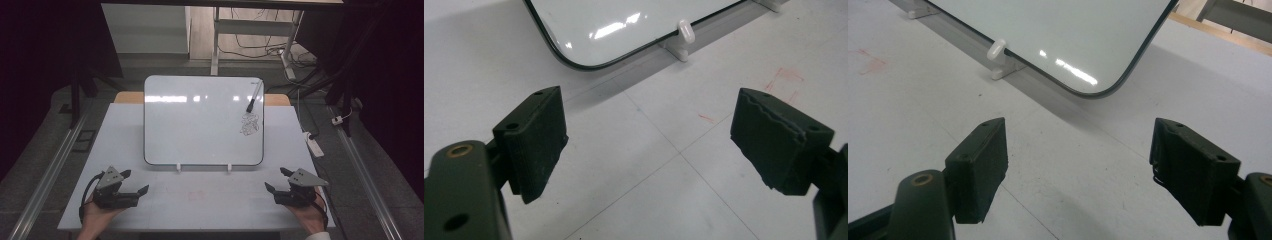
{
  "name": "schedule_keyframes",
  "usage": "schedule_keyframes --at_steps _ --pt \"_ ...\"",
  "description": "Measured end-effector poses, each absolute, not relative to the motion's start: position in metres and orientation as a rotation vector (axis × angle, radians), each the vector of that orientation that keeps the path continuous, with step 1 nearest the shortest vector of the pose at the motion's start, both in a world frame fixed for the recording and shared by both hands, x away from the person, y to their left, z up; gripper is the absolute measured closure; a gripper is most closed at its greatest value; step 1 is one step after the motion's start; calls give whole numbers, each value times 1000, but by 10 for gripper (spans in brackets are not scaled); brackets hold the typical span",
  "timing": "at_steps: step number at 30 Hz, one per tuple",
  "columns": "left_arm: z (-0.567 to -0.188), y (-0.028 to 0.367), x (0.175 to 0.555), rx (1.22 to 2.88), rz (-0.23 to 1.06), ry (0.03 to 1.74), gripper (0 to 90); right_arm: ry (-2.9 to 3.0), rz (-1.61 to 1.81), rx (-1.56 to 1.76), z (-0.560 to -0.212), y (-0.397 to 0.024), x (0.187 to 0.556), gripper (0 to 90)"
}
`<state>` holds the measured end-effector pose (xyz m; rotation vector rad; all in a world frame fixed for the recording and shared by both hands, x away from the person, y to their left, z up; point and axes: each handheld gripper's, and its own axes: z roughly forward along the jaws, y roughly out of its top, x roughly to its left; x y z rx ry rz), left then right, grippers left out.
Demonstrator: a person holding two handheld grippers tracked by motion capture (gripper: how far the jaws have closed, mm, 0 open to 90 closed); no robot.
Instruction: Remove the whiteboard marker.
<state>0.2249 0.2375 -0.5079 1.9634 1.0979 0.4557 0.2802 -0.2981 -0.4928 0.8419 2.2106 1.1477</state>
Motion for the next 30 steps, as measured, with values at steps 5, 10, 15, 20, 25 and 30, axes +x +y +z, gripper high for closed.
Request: schedule_keyframes --at_steps 5,10,15,20,25,30 --pt "-508 236 225 1966 454 1096 155 2212 1148 847 -494 -298 280 230" --pt "-508 235 224 1968 456 1095 157 2214 1149 844 -495 -296 280 230" --pt "-508 234 224 1972 459 1096 157 2212 1140 844 -497 -295 280 230" --pt "-509 231 224 1976 460 1102 157 2209 1144 855 -495 -292 279 239" --pt "-509 229 224 1976 459 1105 158 2181 1182 892 -482 -284 279 265" --pt "-510 230 224 1984 457 1094 158 2129 1178 966 -461 -272 291 286"
